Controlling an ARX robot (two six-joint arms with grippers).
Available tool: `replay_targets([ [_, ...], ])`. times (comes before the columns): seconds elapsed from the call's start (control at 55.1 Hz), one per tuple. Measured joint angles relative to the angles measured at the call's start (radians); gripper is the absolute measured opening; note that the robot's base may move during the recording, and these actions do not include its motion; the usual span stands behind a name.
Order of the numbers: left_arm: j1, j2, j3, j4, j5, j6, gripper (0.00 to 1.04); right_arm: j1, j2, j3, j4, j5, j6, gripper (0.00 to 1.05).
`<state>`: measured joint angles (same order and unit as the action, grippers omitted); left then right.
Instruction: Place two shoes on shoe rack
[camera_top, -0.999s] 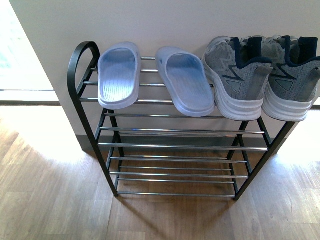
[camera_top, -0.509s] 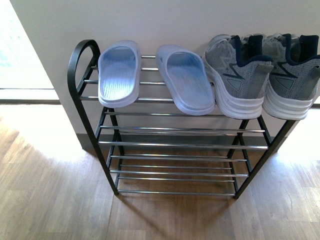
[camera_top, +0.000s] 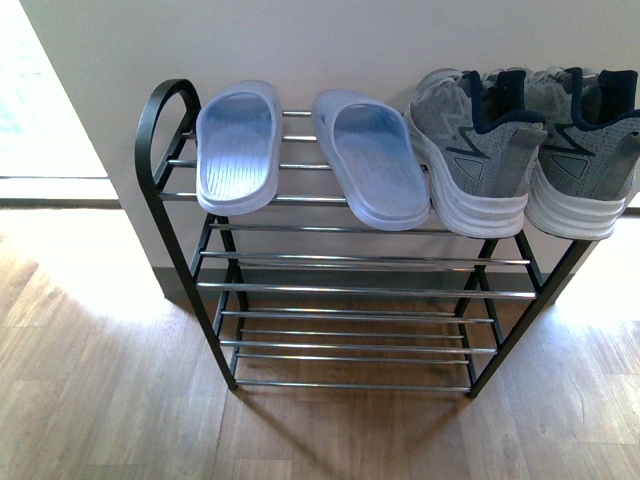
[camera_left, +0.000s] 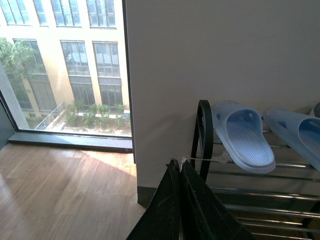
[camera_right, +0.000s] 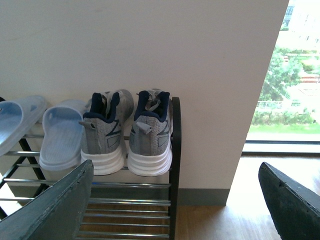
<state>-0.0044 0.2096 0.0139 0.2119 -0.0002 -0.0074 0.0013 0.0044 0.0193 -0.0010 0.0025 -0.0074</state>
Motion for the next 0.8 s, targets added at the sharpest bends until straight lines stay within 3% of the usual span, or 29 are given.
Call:
replay_targets([
  [0.182,0.000,-0.050,0.000,-0.051,0.000,0.000,0.01,0.000,0.000,0.000,0.000,0.000,0.000,0.96],
  [0.291,0.000,-0.172,0.000,-0.201,0.000,0.000,0.01,0.000,0.000,0.000,0.000,0.000,0.000,0.96],
  [0.527,0.002,-0.193,0.000,-0.212,0.000,0.000,0.01,0.000,0.000,0.000,0.000,0.000,0.000,0.96],
  [0.636,0.002,-0.194,0.000,-0.212,0.000,0.000,0.19,0.000,0.000,0.000,0.000,0.000,0.000,0.96],
  [0.799,0.002,-0.194,0.000,-0.212,0.000,0.000,0.54,0.000,0.000,0.000,0.000,0.000,0.000,0.96],
])
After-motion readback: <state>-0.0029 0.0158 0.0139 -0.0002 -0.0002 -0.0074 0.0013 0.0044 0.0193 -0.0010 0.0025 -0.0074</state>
